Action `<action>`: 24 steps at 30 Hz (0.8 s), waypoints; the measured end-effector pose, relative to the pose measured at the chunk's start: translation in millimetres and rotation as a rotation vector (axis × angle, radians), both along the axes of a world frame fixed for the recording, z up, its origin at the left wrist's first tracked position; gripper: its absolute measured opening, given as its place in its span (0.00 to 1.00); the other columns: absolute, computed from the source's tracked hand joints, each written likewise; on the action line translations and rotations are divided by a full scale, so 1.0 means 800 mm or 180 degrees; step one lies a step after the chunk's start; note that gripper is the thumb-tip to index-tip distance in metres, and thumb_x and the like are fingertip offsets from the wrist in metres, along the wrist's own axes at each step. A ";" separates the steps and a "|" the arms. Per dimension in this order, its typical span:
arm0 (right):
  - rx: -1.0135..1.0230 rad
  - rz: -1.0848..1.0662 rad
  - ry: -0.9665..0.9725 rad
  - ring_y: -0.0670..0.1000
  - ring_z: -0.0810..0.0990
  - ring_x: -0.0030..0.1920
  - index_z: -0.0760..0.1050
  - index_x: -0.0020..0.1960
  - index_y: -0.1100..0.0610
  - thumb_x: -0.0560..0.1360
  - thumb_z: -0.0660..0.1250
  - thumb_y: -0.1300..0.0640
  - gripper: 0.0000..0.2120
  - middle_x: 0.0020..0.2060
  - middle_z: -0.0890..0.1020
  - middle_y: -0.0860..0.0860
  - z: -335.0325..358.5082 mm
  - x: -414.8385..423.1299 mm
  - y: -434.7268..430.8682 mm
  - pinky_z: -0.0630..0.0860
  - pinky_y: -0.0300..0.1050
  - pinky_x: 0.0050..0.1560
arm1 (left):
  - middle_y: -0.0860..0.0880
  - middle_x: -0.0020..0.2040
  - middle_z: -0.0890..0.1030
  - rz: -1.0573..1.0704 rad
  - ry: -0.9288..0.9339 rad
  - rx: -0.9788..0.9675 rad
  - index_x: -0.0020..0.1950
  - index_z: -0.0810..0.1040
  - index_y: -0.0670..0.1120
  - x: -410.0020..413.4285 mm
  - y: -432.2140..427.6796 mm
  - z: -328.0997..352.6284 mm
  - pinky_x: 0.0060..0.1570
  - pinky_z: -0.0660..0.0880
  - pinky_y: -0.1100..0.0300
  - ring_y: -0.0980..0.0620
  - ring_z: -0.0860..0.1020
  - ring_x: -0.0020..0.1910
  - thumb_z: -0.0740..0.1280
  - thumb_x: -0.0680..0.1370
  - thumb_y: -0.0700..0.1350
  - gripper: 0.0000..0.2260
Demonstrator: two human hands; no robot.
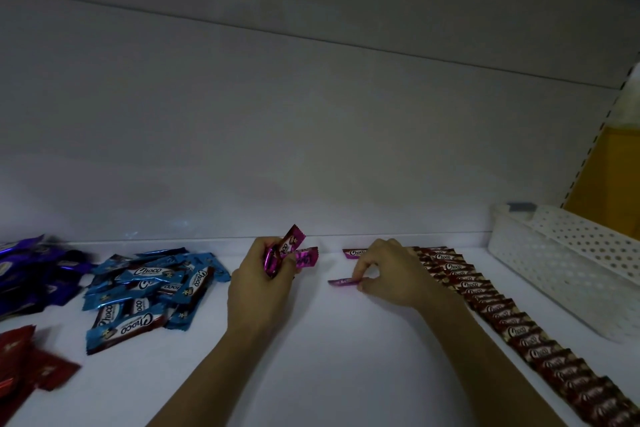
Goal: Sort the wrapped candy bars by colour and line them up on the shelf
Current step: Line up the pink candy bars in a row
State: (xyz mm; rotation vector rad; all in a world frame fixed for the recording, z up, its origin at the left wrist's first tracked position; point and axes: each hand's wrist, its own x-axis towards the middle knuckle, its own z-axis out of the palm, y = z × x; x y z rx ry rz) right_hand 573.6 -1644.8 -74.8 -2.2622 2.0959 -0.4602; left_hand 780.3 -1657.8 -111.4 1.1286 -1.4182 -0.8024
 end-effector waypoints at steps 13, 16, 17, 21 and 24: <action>-0.0447 -0.0668 0.0688 0.52 0.71 0.57 0.79 0.57 0.44 0.74 0.68 0.48 0.11 0.54 0.77 0.49 -0.009 -0.018 -0.025 0.63 0.47 0.56 | 0.53 0.41 0.82 -0.0004 -0.0073 0.0004 0.48 0.73 0.60 0.000 0.000 -0.001 0.41 0.79 0.42 0.48 0.79 0.37 0.66 0.77 0.48 0.05; -0.0644 -0.0805 0.0762 0.51 0.70 0.58 0.78 0.59 0.43 0.76 0.66 0.47 0.12 0.55 0.77 0.49 -0.018 -0.022 -0.035 0.62 0.46 0.57 | 0.53 0.40 0.82 -0.0003 -0.0045 0.0005 0.48 0.74 0.59 -0.001 0.000 0.000 0.41 0.79 0.42 0.48 0.79 0.36 0.66 0.77 0.49 0.04; -0.0689 -0.0812 0.0783 0.51 0.70 0.58 0.77 0.60 0.43 0.77 0.65 0.47 0.12 0.55 0.77 0.49 -0.021 -0.023 -0.038 0.62 0.46 0.57 | 0.54 0.40 0.82 -0.0004 -0.0038 0.0010 0.48 0.74 0.59 -0.001 0.000 0.000 0.41 0.79 0.42 0.48 0.79 0.37 0.67 0.76 0.50 0.04; -0.0765 -0.0809 0.0754 0.52 0.70 0.58 0.76 0.63 0.43 0.78 0.62 0.49 0.14 0.55 0.77 0.50 -0.030 -0.025 -0.044 0.62 0.46 0.56 | 0.54 0.41 0.82 -0.0004 -0.0049 0.0000 0.48 0.74 0.60 -0.001 -0.001 -0.001 0.40 0.79 0.43 0.49 0.79 0.37 0.66 0.77 0.50 0.04; -0.0904 -0.0744 0.0739 0.51 0.71 0.57 0.76 0.63 0.44 0.79 0.60 0.52 0.14 0.55 0.78 0.49 -0.033 -0.025 -0.043 0.62 0.46 0.54 | 0.54 0.41 0.82 0.0012 -0.0097 -0.0019 0.47 0.73 0.61 -0.001 -0.002 -0.003 0.40 0.78 0.44 0.50 0.79 0.36 0.67 0.77 0.49 0.06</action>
